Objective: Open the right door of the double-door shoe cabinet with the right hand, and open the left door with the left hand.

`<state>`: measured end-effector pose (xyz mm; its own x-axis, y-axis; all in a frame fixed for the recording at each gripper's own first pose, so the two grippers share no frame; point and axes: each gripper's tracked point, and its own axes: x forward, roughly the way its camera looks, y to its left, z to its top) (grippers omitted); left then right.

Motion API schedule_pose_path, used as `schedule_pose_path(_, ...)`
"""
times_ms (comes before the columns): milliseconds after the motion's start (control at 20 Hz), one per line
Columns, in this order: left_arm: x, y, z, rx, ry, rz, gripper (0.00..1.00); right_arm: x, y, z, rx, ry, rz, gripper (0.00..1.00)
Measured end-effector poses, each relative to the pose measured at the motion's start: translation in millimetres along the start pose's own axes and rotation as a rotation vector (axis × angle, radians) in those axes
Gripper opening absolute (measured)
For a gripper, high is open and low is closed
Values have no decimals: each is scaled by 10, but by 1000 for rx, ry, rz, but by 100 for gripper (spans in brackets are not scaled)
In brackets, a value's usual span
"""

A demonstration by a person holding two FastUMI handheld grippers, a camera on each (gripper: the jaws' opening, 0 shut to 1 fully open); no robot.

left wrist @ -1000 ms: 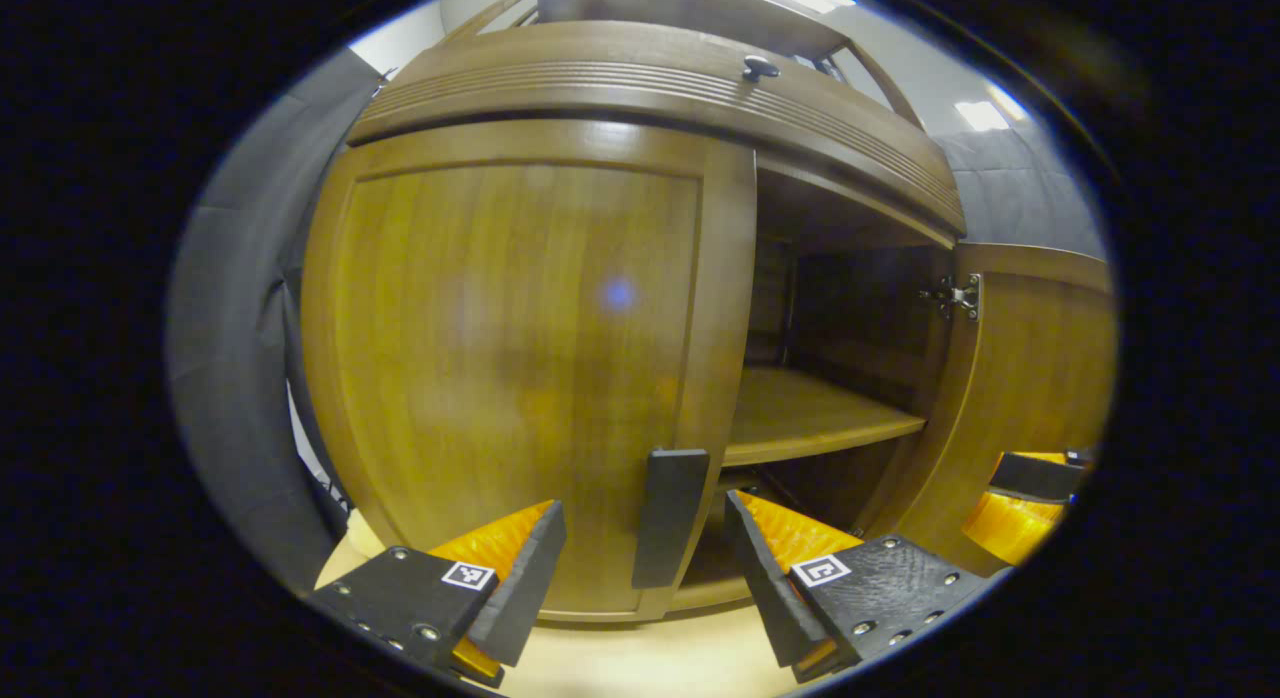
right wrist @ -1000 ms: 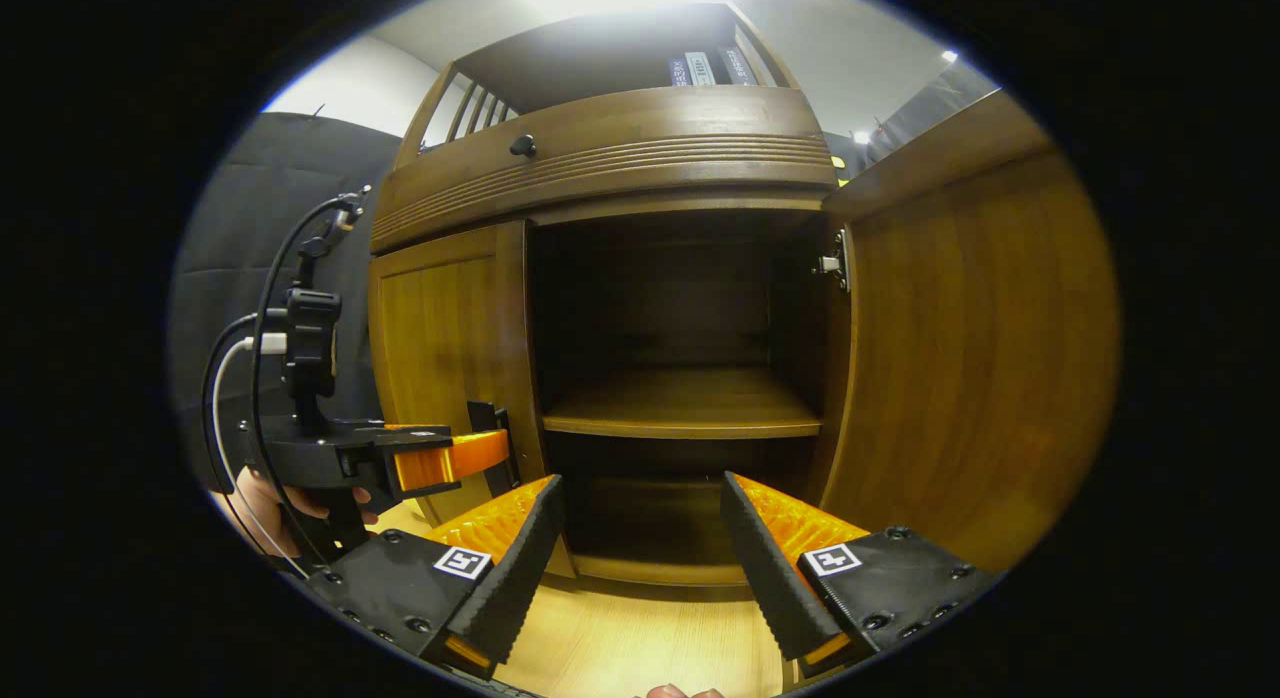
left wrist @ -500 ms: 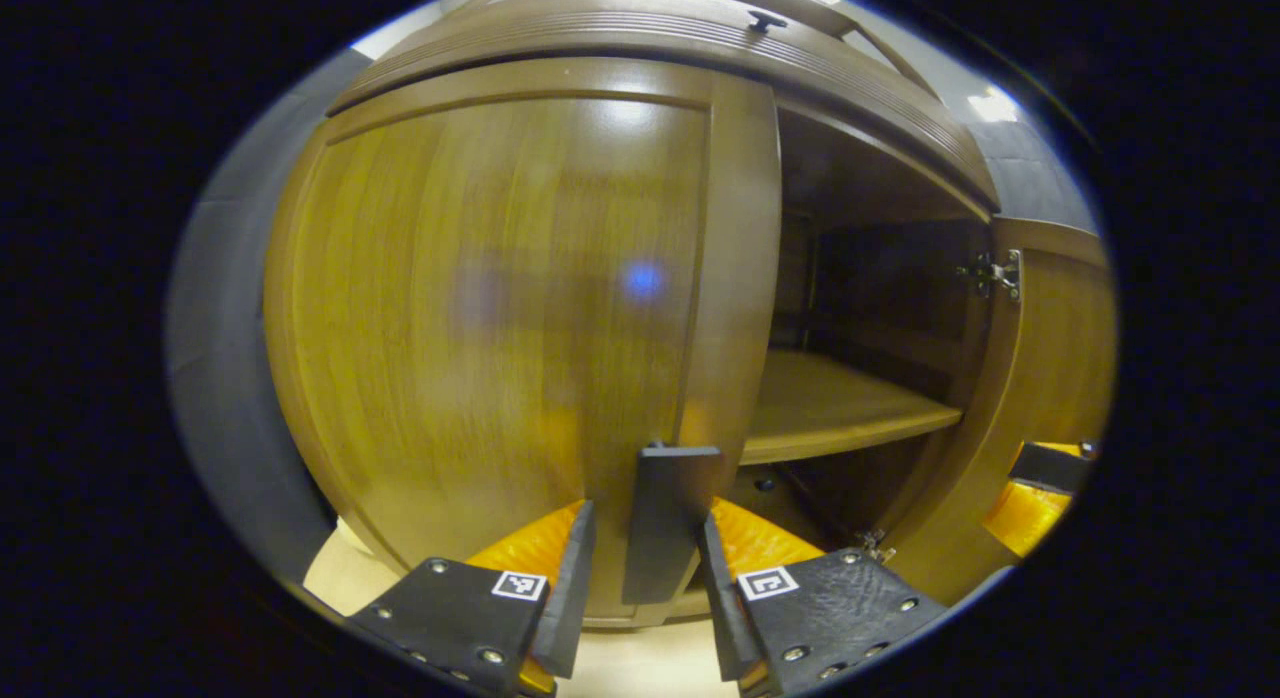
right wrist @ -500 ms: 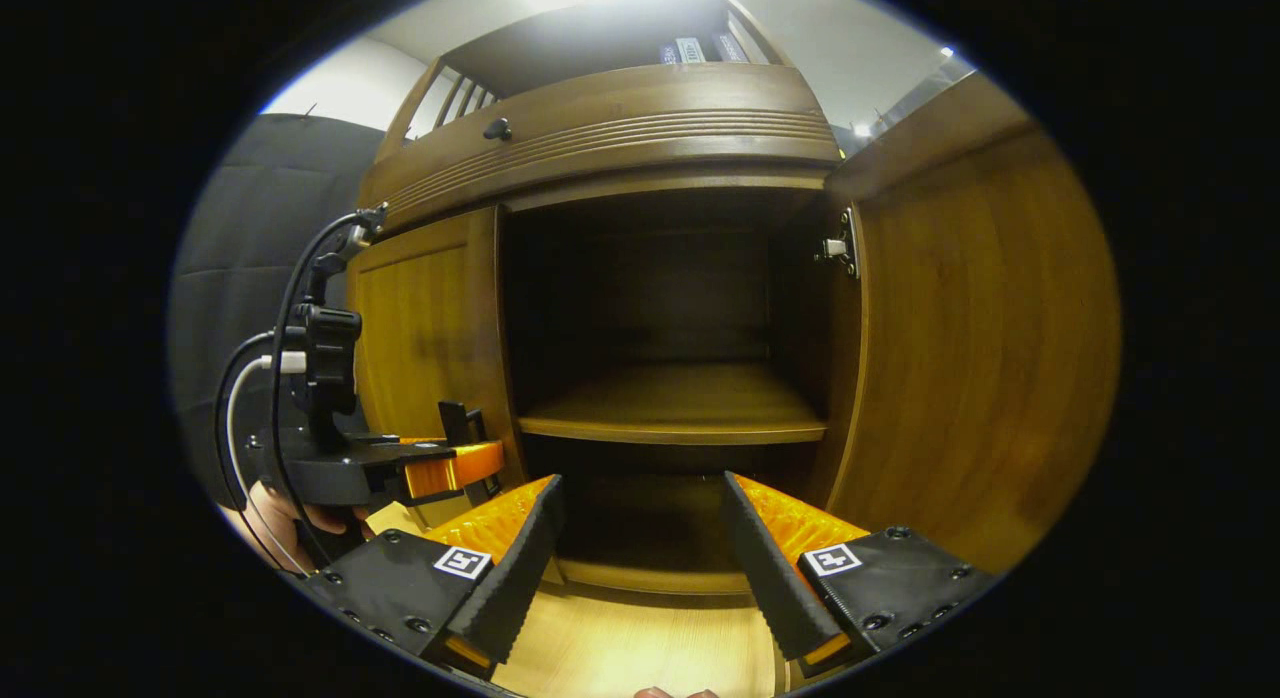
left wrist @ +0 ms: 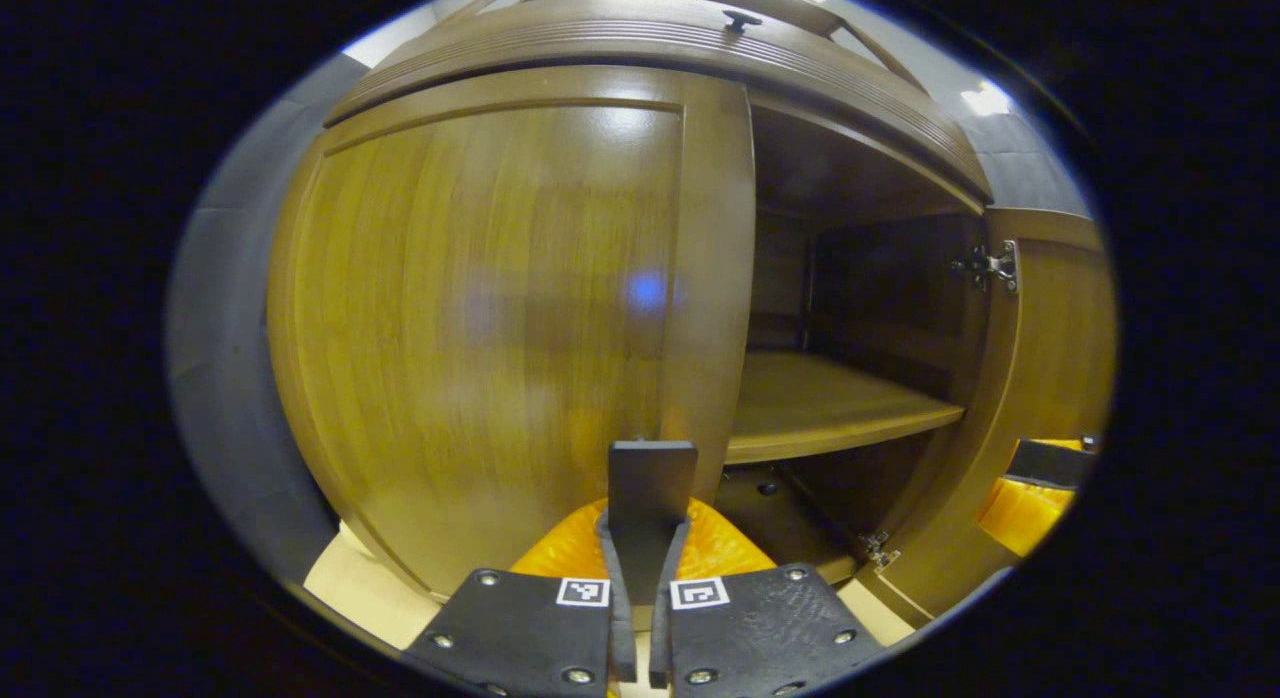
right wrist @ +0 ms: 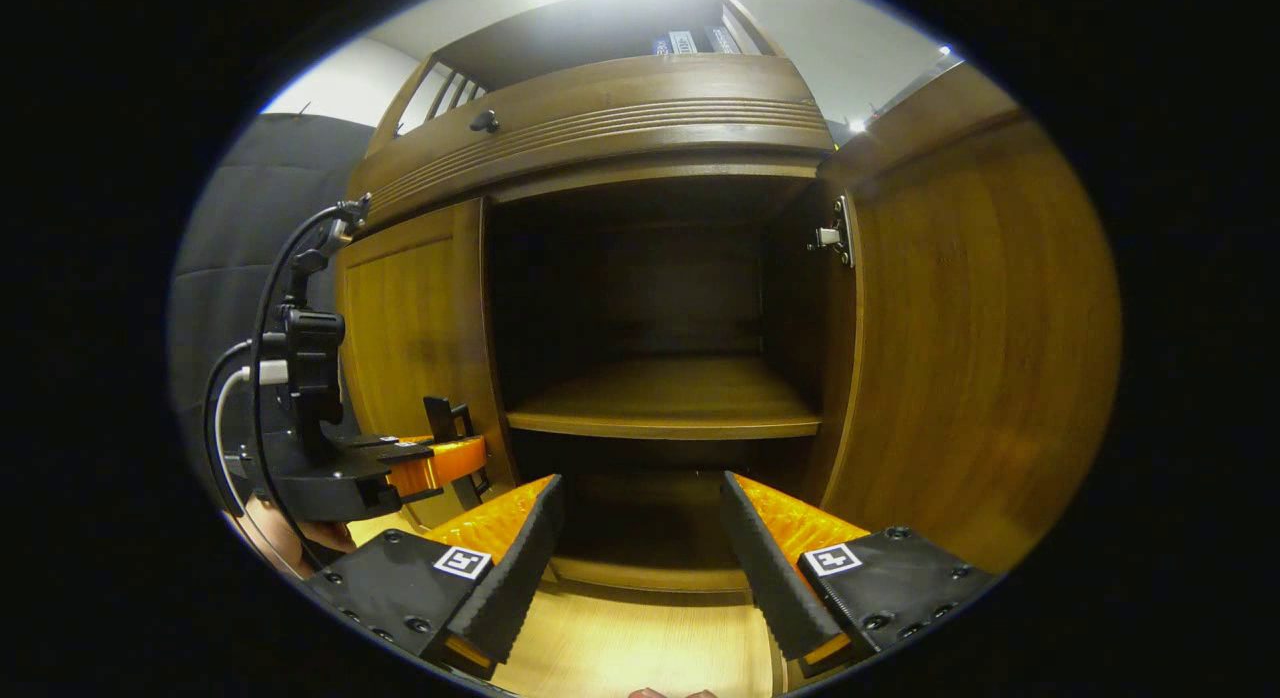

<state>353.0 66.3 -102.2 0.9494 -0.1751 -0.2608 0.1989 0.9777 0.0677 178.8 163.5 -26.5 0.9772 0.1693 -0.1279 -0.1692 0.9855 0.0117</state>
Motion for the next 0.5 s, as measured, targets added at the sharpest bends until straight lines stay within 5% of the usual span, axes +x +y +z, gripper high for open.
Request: schedule_pose_path(500, -41, 18, 26, 2, 3, -51, 7, -187, 52, -40, 9, 8, -23, 93)
